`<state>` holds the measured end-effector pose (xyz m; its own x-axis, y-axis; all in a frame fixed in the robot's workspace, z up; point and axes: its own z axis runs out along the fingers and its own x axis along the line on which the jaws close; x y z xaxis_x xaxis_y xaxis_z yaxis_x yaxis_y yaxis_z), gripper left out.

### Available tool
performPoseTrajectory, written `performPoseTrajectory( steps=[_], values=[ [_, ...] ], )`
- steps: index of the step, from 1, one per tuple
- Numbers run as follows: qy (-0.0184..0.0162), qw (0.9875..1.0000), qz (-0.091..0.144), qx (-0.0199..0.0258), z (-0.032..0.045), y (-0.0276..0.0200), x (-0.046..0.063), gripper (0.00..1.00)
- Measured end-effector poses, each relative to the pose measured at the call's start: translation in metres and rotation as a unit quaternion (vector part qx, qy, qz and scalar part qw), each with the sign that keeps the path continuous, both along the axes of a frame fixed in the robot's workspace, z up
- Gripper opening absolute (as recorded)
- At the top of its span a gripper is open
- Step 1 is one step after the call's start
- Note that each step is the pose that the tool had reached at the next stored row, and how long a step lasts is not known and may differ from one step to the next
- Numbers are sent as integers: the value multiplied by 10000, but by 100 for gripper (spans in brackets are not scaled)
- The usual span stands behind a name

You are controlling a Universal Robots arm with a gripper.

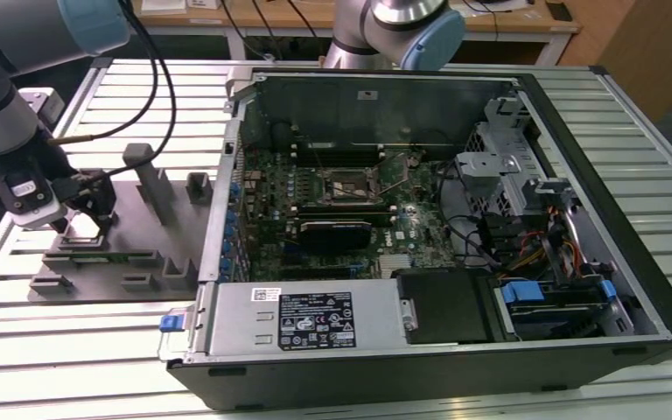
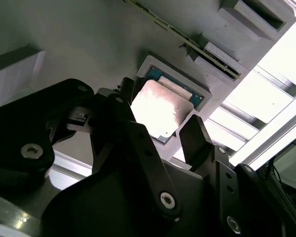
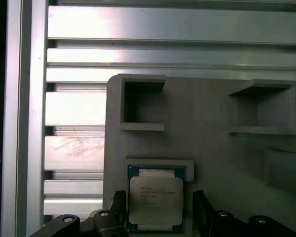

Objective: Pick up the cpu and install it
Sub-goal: 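Pick up the cpu and move it towards the insertion slot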

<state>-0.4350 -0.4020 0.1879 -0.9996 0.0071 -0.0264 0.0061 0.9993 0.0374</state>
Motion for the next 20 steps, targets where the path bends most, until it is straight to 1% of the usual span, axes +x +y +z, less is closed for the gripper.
performPoseTrajectory(
  steps=[5,9,15,20],
  values=[
    [1,10000,1,0,-19,1,0,65],
    [1,10000,0,0,-30,22,-1,65],
    [1,10000,0,-1,-50,31,-14,65],
    [2,10000,0,-1,-66,48,-30,65]
  ],
)
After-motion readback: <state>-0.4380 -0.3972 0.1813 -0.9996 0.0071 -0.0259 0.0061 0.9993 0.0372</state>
